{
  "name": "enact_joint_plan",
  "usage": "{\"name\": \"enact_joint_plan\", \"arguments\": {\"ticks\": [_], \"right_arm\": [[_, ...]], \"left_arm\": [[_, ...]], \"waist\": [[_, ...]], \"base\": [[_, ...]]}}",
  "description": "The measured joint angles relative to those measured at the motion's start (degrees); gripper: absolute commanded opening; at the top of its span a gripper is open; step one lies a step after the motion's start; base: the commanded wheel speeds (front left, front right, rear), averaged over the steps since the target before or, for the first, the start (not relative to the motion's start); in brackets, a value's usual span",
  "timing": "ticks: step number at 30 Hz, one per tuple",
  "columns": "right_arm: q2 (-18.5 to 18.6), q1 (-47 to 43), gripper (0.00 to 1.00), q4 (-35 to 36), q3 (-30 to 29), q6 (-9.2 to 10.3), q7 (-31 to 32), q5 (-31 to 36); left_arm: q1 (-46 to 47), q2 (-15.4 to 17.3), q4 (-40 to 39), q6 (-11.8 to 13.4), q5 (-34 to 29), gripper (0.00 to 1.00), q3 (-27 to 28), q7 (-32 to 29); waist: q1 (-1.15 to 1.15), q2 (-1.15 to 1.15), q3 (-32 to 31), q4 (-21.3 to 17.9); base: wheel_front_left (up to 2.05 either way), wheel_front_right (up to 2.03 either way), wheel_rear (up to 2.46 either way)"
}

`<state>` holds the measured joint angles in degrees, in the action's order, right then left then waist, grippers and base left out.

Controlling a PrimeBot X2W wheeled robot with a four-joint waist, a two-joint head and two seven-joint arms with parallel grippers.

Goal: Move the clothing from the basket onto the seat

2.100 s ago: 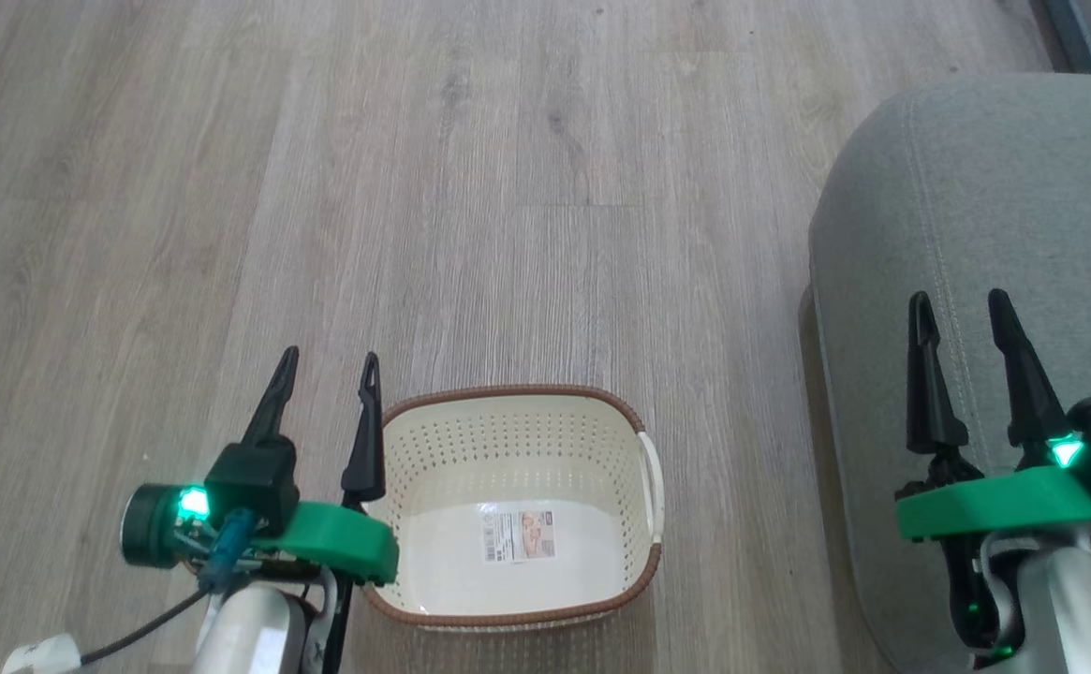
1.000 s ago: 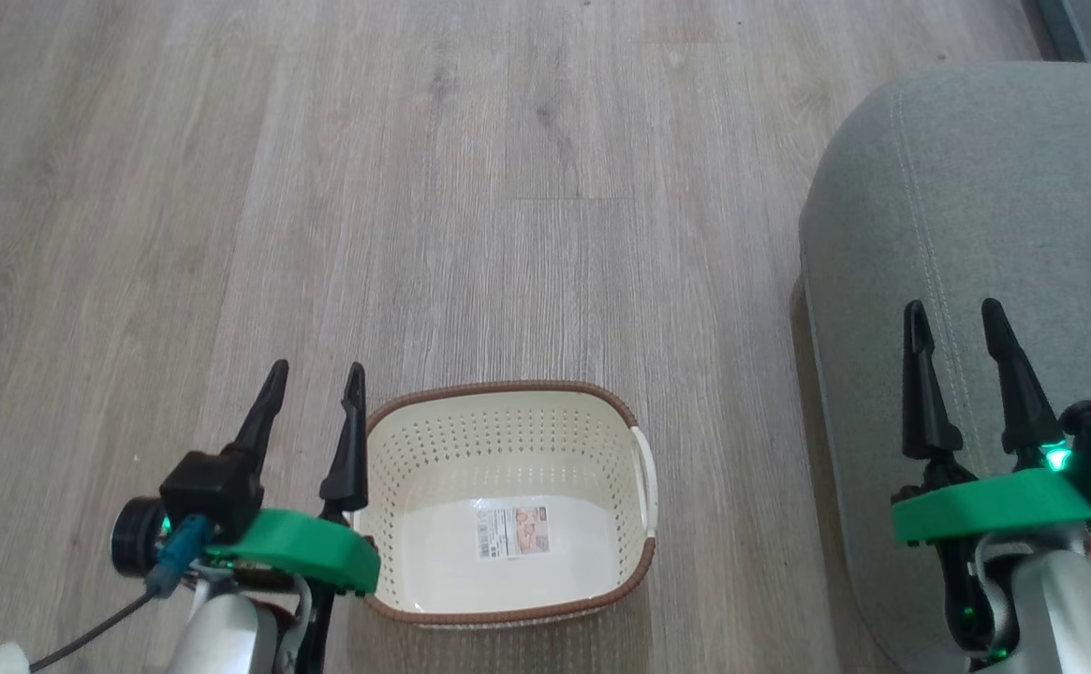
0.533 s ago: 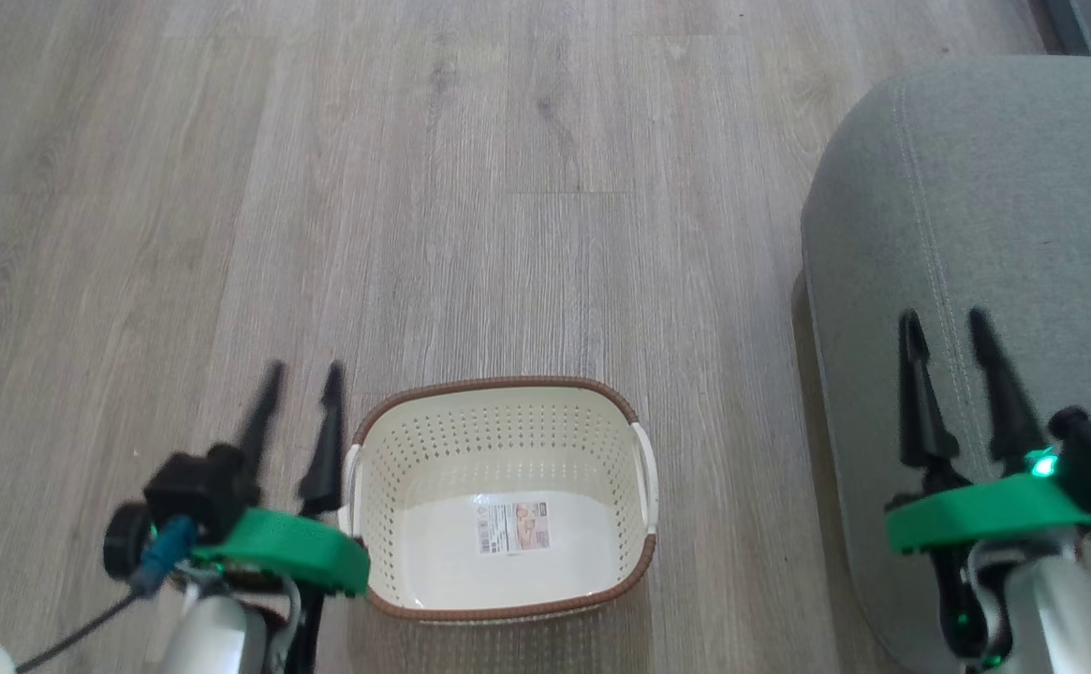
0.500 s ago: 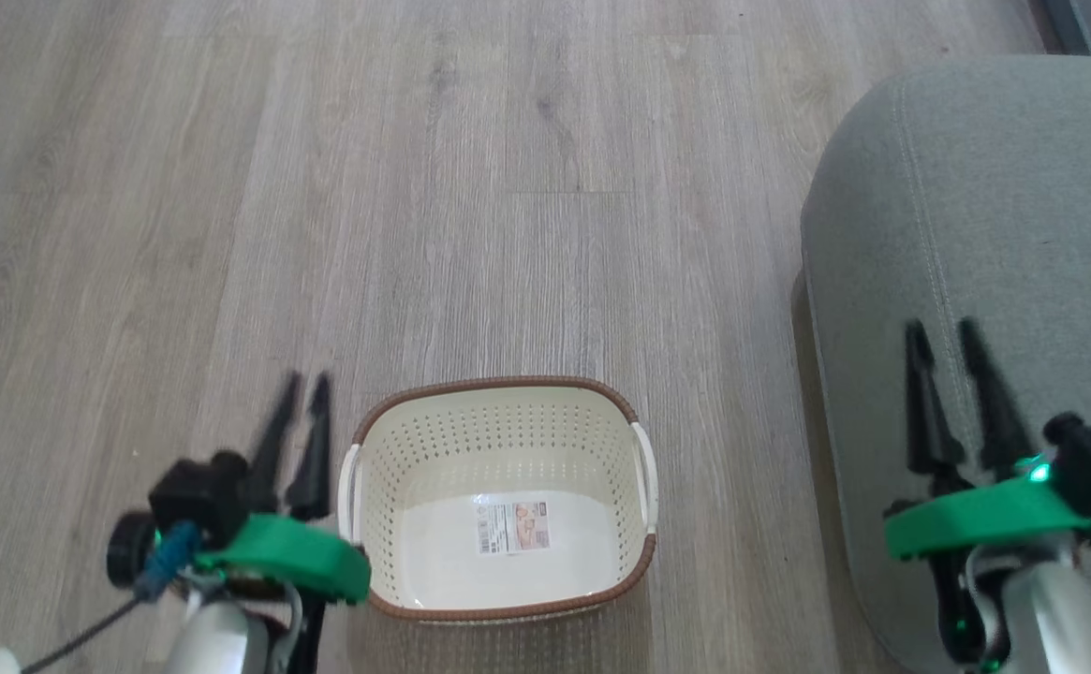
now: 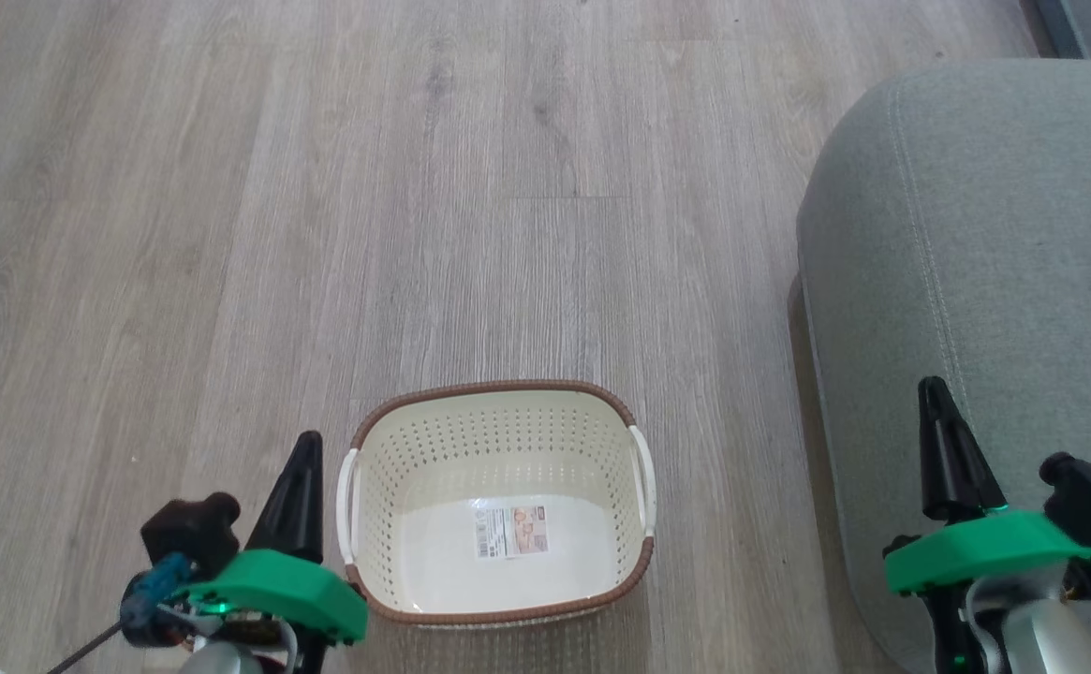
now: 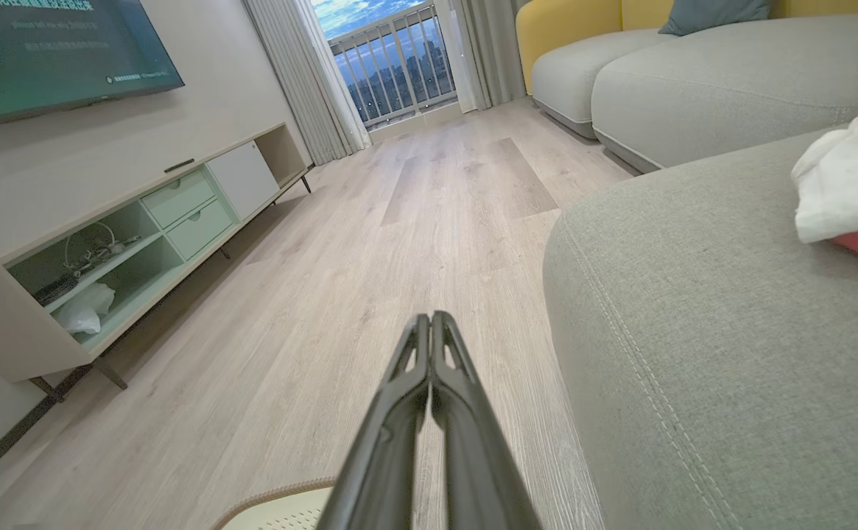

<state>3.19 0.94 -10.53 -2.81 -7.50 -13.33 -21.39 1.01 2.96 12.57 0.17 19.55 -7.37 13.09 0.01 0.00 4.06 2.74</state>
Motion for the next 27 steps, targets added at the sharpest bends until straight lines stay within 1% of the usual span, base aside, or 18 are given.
{"name": "enact_joint_plan", "arguments": {"ticks": [1,15,17,27], "right_arm": [[0.00,0.01,0.00,-0.14,-0.01,0.00,0.33,-1.34],[0.01,0.08,0.00,-0.85,-0.19,0.00,2.60,-9.99],[0.01,0.16,0.00,-0.87,-0.22,0.00,2.77,-11.26],[0.01,0.22,0.00,-1.20,-0.35,0.00,4.36,-17.55]], "left_arm": [[0.00,0.02,0.01,-0.01,1.29,0.00,0.03,-0.21],[0.01,0.09,0.57,-0.60,10.32,0.00,1.29,-2.26],[0.03,0.10,0.63,-1.03,11.61,0.00,1.52,-2.52],[0.07,0.10,0.82,-1.57,18.01,0.00,2.01,-4.09]], "waist": [[0.00,0.00,-0.07,-0.05],[0.00,0.00,-0.54,-0.38],[0.00,0.00,-0.61,-0.43],[0.00,0.00,-0.95,-0.67]], "base": [[0.00,0.00,0.00],[0.00,0.00,0.00],[0.00,0.00,0.00],[0.00,0.00,0.00]]}}
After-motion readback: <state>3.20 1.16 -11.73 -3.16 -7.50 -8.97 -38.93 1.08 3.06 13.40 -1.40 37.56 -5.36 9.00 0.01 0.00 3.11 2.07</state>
